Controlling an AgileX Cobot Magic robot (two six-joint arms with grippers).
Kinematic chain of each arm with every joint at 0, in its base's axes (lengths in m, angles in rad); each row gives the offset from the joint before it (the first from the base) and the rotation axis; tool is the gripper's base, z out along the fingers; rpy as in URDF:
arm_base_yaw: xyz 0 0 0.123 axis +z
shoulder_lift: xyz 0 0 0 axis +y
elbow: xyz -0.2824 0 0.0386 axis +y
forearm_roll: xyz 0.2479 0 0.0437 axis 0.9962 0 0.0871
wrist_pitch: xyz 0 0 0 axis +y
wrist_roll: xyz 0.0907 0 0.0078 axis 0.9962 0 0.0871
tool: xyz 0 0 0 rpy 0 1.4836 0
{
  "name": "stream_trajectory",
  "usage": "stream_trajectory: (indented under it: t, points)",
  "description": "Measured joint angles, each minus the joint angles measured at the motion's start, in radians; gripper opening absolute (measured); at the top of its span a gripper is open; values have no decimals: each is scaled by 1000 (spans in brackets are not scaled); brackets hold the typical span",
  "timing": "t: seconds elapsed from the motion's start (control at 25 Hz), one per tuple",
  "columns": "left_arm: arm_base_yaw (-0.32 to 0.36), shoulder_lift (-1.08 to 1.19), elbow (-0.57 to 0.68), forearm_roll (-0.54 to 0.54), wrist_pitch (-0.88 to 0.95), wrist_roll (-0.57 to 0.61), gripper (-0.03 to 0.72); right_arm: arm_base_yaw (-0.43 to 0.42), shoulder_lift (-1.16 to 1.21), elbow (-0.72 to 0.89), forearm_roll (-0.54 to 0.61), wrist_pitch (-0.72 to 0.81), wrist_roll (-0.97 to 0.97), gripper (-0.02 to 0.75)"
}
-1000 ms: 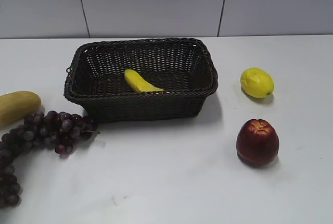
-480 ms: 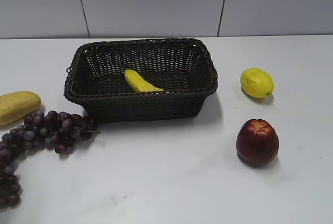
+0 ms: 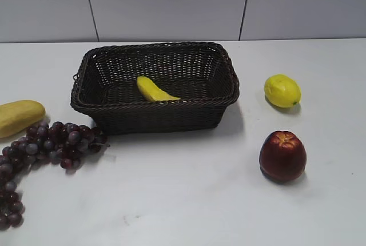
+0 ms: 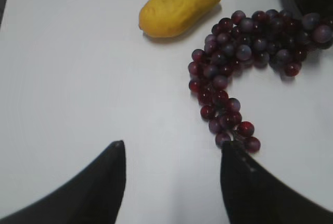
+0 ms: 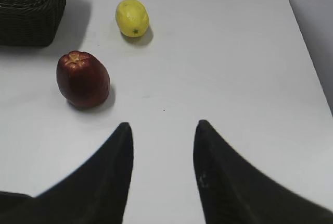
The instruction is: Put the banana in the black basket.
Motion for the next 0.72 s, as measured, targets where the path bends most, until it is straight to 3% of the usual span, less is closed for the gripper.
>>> stream_trajectory:
  t: [0.72]
  points:
    - [0,-521,54,10,74,74,562,0,0,0,0,0,0,301]
